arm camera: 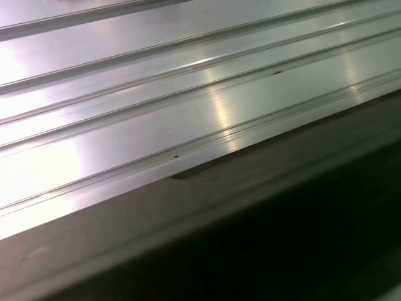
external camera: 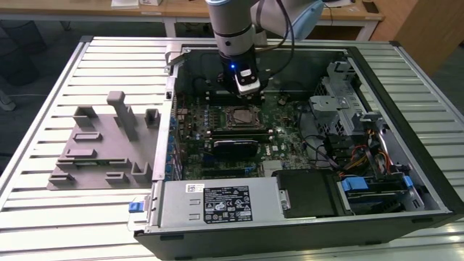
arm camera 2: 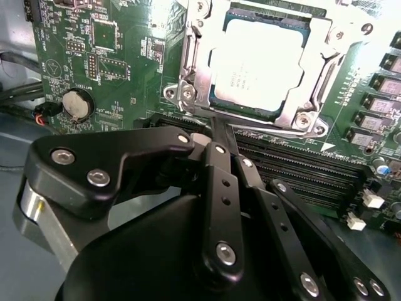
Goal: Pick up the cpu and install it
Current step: 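Install the first cpu locking lever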
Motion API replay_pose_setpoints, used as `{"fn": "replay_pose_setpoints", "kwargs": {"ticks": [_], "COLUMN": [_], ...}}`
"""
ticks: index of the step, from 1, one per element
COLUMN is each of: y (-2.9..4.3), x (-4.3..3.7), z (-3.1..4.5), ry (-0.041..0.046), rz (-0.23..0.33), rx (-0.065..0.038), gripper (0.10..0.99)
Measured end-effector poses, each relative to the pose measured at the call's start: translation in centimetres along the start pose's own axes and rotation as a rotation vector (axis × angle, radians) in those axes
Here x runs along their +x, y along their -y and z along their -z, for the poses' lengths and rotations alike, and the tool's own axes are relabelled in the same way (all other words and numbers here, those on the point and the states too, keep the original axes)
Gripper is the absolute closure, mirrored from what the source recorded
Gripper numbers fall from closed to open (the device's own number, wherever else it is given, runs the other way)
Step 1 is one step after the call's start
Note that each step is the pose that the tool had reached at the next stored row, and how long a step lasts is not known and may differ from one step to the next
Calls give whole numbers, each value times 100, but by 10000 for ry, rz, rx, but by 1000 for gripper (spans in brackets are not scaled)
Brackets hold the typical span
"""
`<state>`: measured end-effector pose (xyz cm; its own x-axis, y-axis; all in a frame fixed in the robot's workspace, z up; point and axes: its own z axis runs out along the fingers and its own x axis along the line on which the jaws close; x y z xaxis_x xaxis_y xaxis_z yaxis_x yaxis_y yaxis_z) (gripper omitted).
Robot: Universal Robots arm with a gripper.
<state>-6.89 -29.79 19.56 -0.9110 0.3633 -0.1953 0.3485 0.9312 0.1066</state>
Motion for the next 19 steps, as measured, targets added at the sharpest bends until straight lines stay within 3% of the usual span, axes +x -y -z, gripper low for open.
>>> {"fn": "replay_pose_setpoints", "kwargs": {"ticks": [12, 19], "y": [43, 51], "x": [-10, -19], "z": [-30, -10], "ry": [34, 36], "rz": [-17, -18], "rx": [-11, -10], "gripper": [980, 980]}}
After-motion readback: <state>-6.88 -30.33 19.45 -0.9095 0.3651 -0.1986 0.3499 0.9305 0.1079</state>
